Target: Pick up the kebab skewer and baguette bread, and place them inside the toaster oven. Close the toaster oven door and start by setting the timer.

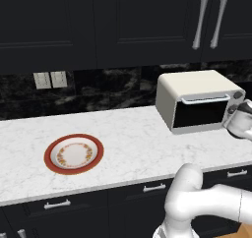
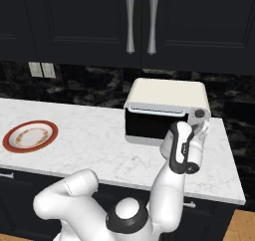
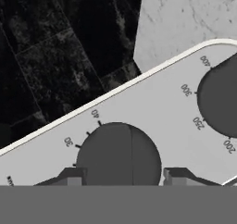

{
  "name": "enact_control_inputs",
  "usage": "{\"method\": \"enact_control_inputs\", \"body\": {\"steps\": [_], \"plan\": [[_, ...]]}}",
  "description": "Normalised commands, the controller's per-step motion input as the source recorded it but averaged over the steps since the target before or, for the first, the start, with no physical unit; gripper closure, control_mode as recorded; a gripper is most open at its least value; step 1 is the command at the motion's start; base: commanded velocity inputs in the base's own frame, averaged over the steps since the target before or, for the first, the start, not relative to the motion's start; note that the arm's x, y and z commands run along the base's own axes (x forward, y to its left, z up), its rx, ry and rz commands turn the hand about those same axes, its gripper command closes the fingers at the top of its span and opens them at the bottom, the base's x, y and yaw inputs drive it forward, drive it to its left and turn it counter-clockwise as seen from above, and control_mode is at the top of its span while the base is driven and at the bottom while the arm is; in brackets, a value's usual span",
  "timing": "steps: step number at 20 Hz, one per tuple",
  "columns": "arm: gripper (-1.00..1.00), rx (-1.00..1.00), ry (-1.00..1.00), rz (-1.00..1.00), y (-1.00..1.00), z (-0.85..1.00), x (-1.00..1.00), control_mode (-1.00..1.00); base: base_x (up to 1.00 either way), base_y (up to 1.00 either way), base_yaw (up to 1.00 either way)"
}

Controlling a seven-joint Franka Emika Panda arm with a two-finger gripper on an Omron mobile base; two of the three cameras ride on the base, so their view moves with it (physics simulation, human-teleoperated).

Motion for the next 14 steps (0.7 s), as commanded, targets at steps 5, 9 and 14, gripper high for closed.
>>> {"method": "enact_control_inputs", "body": {"steps": [5, 9, 14], "plan": [[1.00, 0.41, 0.09, -0.02, 0.00, 0.00, -0.11, -1.00, 0.00, 0.00, 0.00], [1.00, 0.45, 0.09, -0.02, 0.00, 0.00, -0.17, -1.00, 0.00, 0.00, 0.00], [1.00, 0.48, 0.10, -0.03, 0.00, 0.00, -0.16, -1.00, 0.00, 0.00, 0.00]]}}
